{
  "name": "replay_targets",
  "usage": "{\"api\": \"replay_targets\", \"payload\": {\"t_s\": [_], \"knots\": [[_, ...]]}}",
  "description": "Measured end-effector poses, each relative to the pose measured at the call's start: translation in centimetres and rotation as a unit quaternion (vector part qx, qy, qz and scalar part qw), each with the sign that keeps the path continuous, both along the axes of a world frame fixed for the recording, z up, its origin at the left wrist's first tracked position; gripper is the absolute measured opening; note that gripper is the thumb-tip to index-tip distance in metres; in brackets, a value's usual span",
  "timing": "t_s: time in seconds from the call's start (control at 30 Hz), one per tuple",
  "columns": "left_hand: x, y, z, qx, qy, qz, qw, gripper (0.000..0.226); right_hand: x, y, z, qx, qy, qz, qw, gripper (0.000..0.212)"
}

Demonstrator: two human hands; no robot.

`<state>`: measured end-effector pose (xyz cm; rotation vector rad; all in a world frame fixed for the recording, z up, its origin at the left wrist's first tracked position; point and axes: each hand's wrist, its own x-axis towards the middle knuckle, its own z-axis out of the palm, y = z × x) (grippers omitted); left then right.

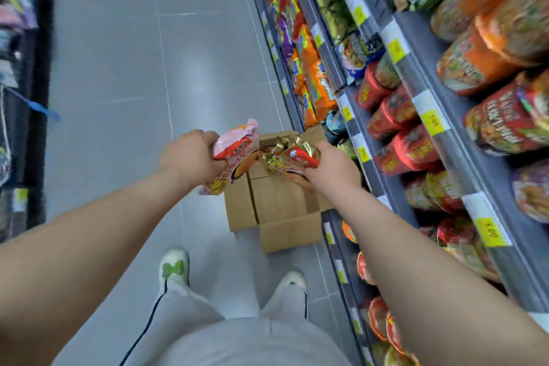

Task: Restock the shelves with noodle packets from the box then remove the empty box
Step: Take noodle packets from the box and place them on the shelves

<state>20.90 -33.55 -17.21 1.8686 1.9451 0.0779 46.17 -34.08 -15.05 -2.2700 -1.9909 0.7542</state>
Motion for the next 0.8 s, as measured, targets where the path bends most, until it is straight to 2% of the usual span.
{"api": "replay_targets", "payload": {"t_s": [0.17,0.27,0.4,0.6,0.8], "knots": [[-10.4,1.1,3.5,0.045,-0.003,0.014,0.999,0.027,-10.3,0.8,2.3,0.037,0.038,-0.031,0.998,0.021],[-16.9,1.7,5.1,0.074,-0.037,0.023,0.996,0.025,-16.0,1.7,3.7,0.094,0.074,-0.015,0.993,0.018],[-24.3,2.3,7.9,0.106,-0.024,0.059,0.992,0.025,-23.4,4.0,5.9,0.156,0.089,0.013,0.984,0.016],[-30.4,6.8,8.4,0.137,-0.058,0.08,0.986,0.018,-29.6,10.5,6.4,0.201,0.1,0.024,0.974,0.017],[-33.1,16.9,7.3,0.137,-0.046,0.086,0.986,0.02,-33.0,21.4,5.5,0.196,0.098,0.002,0.976,0.014]]}}
